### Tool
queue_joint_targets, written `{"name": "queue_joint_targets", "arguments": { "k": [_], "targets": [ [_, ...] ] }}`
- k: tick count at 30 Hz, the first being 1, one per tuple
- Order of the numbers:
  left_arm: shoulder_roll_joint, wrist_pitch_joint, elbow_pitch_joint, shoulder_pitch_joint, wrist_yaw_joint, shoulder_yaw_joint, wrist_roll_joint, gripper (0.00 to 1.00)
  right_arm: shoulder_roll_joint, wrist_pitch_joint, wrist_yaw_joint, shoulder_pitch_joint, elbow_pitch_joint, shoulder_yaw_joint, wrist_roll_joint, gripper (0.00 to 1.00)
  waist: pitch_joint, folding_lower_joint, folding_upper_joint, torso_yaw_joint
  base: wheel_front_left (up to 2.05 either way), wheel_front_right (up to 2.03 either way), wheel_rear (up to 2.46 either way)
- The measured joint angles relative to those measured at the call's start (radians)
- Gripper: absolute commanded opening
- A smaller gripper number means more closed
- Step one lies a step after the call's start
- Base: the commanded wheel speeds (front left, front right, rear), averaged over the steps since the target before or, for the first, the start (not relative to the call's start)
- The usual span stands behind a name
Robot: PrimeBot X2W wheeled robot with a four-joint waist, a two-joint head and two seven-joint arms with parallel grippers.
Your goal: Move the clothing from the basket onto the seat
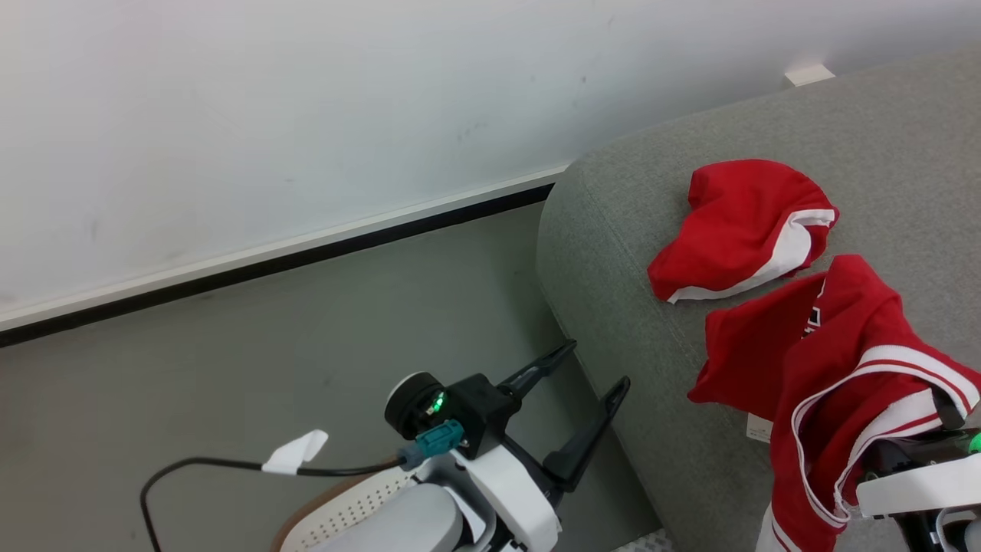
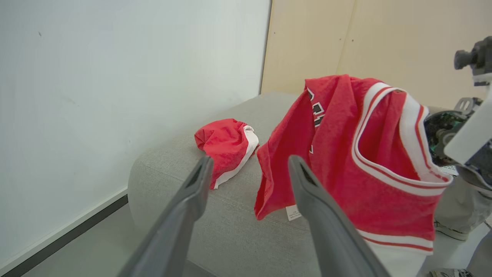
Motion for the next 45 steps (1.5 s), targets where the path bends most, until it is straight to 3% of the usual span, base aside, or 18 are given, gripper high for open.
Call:
{"name": "queue_joint_targets", "arguments": {
  "k": [7, 13, 18, 26, 32, 37, 45],
  "targets": [
    [-0.001, -0.007, 0.010, -0.004, -0.008, -0.002, 0.010, 1.00, -0.026, 0.000, 0.000, -0.041, -0.009, 0.005, 0.029, 0.00, 0.023, 0.0000, 0.0000, -0.003, 0.00, 0.00, 0.00],
    [0.027, 0.014, -0.012, -0.047, -0.017, -0.009, 0.030, 1.00, -0.110, 0.026, 0.000, -0.210, -0.010, -0.007, 0.095, 0.00, 0.095, 0.0000, 0.0000, 0.008, 0.00, 0.00, 0.00],
    [0.068, 0.055, -0.054, -0.095, -0.017, -0.004, 0.054, 1.00, -0.186, 0.082, 0.000, -0.360, 0.047, -0.105, 0.198, 0.00, 0.192, 0.0000, 0.0000, 0.022, 0.00, 0.00, 0.00],
    [0.134, 0.094, -0.152, -0.147, -0.016, 0.011, 0.073, 1.00, -0.326, 0.116, 0.000, -0.493, 0.178, -0.313, 0.191, 0.00, 0.362, 0.0002, 0.0000, 0.066, 0.00, 0.00, 0.00],
    [0.164, 0.116, -0.201, -0.174, -0.004, 0.030, 0.078, 1.00, -0.330, 0.158, 0.000, -0.536, 0.340, -0.324, 0.165, 0.00, 0.458, 0.0003, 0.0000, 0.103, 0.00, 0.00, 0.00],
    [0.183, 0.114, -0.218, -0.179, 0.010, 0.046, 0.077, 1.00, -0.283, 0.228, 0.000, -0.586, 0.544, -0.280, 0.180, 0.00, 0.530, 0.0004, 0.0000, 0.148, 0.00, 0.00, 0.00],
    [0.181, 0.082, -0.212, -0.172, 0.024, 0.062, 0.061, 1.00, -0.283, 0.369, 0.000, -0.623, 0.780, -0.202, 0.158, 0.00, 0.543, 0.0003, 0.0000, 0.209, 0.00, 0.00, 0.00]
  ]
}}
